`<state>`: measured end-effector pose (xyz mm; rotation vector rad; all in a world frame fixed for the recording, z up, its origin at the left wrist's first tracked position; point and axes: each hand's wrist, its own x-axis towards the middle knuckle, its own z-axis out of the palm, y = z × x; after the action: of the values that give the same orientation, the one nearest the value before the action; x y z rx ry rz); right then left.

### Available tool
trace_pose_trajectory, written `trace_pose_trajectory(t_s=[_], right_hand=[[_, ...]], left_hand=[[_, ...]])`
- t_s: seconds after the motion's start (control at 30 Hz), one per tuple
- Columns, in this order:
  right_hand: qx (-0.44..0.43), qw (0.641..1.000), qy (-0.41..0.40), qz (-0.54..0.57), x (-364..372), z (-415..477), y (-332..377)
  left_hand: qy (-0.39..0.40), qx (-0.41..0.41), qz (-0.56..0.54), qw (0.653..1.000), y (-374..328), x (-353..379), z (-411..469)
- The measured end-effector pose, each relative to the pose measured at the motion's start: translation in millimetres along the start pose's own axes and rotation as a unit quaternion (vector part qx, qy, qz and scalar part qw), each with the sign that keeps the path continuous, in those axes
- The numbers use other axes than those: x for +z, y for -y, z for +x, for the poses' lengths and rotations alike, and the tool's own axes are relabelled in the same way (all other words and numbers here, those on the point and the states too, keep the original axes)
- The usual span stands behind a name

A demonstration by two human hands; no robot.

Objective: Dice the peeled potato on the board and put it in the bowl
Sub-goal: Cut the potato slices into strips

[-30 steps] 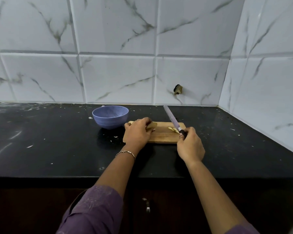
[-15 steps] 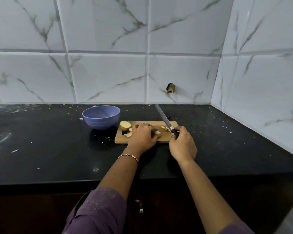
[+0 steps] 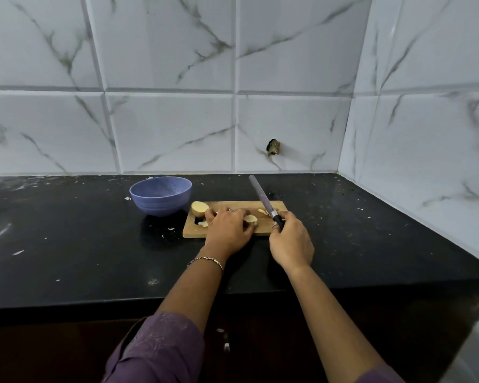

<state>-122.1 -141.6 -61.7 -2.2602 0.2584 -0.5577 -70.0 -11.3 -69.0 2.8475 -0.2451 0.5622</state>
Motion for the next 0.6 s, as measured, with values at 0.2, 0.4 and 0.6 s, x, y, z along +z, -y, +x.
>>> trace_pose_trajectory(t_s=[0.2, 0.4, 0.6], right_hand=[[0.0, 1.0, 0.005, 0.003, 1.0, 2.2, 0.0], [0.0, 1.0, 0.009, 0.001, 2.0, 3.5, -0.6], [0.002, 1.0, 0.015, 0.01, 2.3, 4.5, -1.9]], left_hand=[[-0.008, 0.008, -0.208, 0.978, 4.8, 6.8, 9.1], [0.006, -0.014, -0.401, 0.916, 3.8, 6.0, 12.7], [-0.003, -0.017, -0.499, 0.866, 5.9, 6.1, 12.3]])
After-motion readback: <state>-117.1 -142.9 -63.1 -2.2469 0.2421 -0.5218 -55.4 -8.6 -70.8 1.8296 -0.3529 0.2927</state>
